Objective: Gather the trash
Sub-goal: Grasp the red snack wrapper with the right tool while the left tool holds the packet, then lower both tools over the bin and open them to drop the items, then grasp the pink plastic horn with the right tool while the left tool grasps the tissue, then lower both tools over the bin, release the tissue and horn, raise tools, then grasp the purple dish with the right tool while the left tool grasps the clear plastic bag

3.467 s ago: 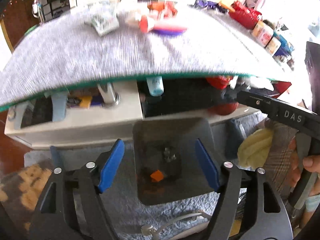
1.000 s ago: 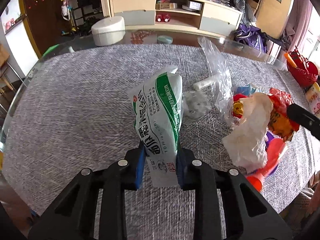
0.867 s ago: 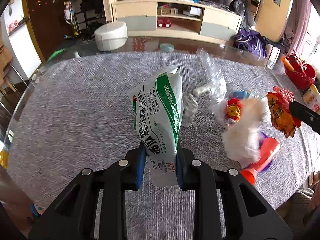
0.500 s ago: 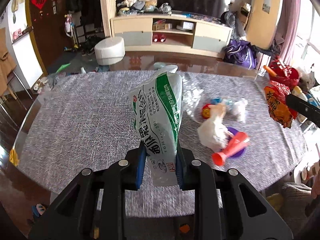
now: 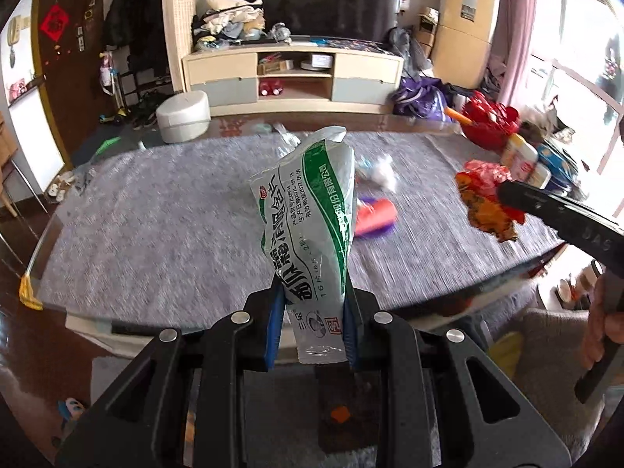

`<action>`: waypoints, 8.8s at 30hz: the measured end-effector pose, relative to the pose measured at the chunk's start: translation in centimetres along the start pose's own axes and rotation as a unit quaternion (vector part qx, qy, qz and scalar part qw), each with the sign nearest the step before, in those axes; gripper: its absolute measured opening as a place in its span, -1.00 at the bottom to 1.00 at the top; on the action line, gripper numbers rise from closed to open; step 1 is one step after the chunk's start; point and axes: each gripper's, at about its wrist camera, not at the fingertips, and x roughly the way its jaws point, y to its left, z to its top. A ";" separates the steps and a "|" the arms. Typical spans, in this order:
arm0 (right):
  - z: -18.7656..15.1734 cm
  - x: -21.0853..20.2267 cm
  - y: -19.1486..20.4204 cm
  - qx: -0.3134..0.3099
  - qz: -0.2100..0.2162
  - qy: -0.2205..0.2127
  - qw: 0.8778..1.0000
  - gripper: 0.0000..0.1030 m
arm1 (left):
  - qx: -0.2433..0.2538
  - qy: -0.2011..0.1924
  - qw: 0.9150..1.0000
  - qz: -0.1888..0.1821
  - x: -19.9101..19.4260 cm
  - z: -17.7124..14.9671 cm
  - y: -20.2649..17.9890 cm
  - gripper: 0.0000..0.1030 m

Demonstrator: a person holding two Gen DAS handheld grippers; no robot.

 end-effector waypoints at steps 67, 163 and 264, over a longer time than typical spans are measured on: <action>-5.7 5.1 -2.3 0.053 -0.047 0.087 0.994 0.82 | -0.033 0.105 0.994 -0.002 6.1 -6.8 -0.4 0.83; -1.1 4.0 -1.3 0.003 -0.036 0.032 0.999 0.78 | -0.002 0.043 0.999 -0.026 7.2 4.1 -2.0 -0.92; -1.0 18.9 0.5 -0.041 -0.069 0.104 0.991 0.80 | -0.036 0.066 0.997 0.020 15.3 11.7 4.1 0.83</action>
